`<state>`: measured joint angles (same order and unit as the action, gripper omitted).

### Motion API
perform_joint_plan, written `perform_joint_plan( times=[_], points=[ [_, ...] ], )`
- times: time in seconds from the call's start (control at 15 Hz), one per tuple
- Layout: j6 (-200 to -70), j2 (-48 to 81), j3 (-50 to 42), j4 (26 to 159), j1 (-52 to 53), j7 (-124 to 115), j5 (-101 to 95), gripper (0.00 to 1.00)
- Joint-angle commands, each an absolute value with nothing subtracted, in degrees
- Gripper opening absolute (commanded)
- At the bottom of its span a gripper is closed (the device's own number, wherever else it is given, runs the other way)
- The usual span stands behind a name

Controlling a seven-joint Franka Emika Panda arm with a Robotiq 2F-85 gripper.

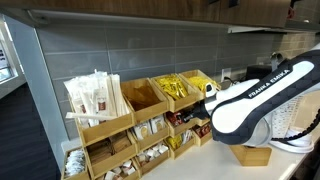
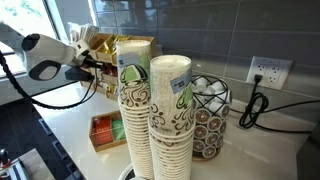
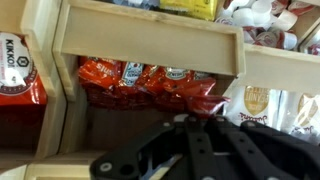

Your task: Pick up the red sachets from the counter and put them in the second middle tray from the right

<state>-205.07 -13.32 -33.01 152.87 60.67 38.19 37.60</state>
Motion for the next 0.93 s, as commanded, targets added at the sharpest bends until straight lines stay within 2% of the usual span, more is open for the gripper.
perform_joint_plan(
  times=[0.0,0.2,0.27,0.33,0.6,0.67,0.87],
  points=[
    [-208.04,-9.60,-37.84,152.87,64.10,31.64,31.77,0.03],
    [-210.01,-7.05,-40.63,152.69,65.33,26.74,27.31,0.03],
    [-209.33,-5.01,-29.60,153.31,52.42,19.74,21.19,0.03],
    [-210.88,-5.22,-39.91,152.65,63.49,22.28,23.14,0.03],
    [-213.59,-1.11,-40.13,152.33,61.13,14.86,16.80,0.03],
    [-213.90,0.48,-29.29,152.23,49.27,11.91,14.56,0.03],
    [-217.06,3.35,-19.74,151.09,38.59,9.35,12.94,0.03]
  ],
)
